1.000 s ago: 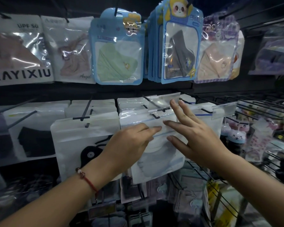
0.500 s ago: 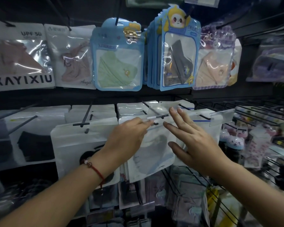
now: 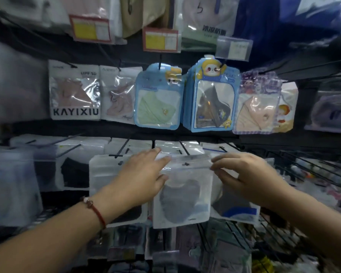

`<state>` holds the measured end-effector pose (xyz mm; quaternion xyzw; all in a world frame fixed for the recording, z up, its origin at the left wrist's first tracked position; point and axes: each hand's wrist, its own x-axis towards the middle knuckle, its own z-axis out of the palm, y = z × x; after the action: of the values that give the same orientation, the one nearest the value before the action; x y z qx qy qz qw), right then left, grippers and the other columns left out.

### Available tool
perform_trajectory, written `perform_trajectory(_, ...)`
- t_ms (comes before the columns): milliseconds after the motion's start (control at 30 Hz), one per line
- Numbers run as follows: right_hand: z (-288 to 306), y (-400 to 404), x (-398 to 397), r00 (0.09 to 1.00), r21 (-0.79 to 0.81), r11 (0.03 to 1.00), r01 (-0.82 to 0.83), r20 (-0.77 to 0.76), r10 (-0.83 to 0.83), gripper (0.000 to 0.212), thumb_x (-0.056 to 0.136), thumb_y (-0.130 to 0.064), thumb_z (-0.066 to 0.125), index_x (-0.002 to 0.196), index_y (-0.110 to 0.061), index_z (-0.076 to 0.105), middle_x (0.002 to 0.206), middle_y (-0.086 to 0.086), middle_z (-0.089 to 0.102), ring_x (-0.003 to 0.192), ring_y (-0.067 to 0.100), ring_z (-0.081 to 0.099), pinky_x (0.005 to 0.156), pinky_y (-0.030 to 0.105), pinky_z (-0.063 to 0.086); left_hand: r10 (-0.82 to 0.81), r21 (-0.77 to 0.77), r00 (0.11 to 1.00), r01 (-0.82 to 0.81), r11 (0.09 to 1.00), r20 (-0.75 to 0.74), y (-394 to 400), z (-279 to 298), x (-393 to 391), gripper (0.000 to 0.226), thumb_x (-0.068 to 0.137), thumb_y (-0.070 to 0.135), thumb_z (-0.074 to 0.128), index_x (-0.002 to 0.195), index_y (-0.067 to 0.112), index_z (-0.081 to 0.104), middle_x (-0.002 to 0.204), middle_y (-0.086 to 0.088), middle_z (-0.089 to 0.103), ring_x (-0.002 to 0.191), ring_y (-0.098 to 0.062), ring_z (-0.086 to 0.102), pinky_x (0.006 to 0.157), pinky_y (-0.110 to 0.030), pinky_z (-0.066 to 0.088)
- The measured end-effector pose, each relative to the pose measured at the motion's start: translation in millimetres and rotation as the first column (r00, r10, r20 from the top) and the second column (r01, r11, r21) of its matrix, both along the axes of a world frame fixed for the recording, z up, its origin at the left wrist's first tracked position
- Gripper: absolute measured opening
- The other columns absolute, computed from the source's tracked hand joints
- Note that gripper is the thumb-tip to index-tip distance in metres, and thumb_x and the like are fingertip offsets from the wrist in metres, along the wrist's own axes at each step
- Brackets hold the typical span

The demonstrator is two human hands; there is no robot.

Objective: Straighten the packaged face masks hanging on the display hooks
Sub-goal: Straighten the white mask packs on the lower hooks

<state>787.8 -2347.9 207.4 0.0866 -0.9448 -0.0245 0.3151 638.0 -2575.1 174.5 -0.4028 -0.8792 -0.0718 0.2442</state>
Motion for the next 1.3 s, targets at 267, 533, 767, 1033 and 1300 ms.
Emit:
perform_trajectory(267,76.4,-36.6,3.4,0.989,-0.003,0.996,0.084,0.118,-0.083,0.064,0.095,-0.055,0.049,0.151,-0.039,0.026,0.162,-0.01,0.014,0.149,0.016,0.013,0.119,0.037,0.019,0.197,-0.031,0.979,-0.196,0.98,0.051,-51.9,105.0,38.7,0.076,0.09,0.072,0.042,0.156,0.043,0.016,0.167,0.005,0.011,0.15,-0.021,0.022,0.119,-0.04,0.029)
perform_trajectory(533,133.0,-108.6,-31.2,0.982,0.016,0.995,0.095,0.163,-0.097,0.073,0.094,-0.064,0.039,0.155,-0.029,0.019,0.164,0.003,0.008,0.15,0.027,0.006,0.119,0.045,0.012,0.373,-0.016,0.926,-0.373,0.928,0.063,-145.7,145.5,36.4,0.079,0.089,0.074,0.043,0.156,0.042,0.015,0.168,0.005,0.004,0.152,-0.02,0.018,0.12,-0.04,0.027)
perform_trajectory(767,147.3,-216.4,-71.5,0.986,0.0,1.0,-0.015,0.166,0.015,0.073,0.094,-0.065,0.038,0.154,-0.028,0.022,0.162,0.001,0.018,0.149,0.026,0.014,0.119,0.046,0.014,0.514,-0.019,0.857,-0.513,0.858,0.049,-260.7,162.0,31.1,0.08,0.089,0.075,0.043,0.156,0.042,0.015,0.168,0.002,0.004,0.151,-0.024,0.022,0.118,-0.041,0.028)
perform_trajectory(1033,144.7,-374.5,-139.4,0.979,-0.028,0.993,-0.112,0.168,0.115,0.075,0.093,-0.066,0.041,0.154,-0.027,0.023,0.16,0.003,0.027,0.147,0.027,0.02,0.119,0.048,0.02,0.585,-0.136,0.811,-0.58,0.803,-0.001,-407.1,171.5,-11.1,0.079,0.092,0.071,0.043,0.157,0.037,0.015,0.168,-0.001,0.003,0.152,-0.024,0.017,0.117,-0.038,0.027)
perform_trajectory(1300,127.3,-487.0,-205.5,0.965,-0.121,0.986,-0.117,0.222,0.142,0.076,0.094,-0.061,0.046,0.155,-0.028,0.016,0.164,0.004,0.002,0.15,0.031,0.008,0.12,0.052,0.017,0.496,-0.103,0.868,-0.49,0.865,0.032,-477.7,188.8,-72.7,0.08,0.091,0.073,0.042,0.157,0.038,0.014,0.168,0.002,0.002,0.152,-0.022,0.016,0.117,-0.039,0.029)
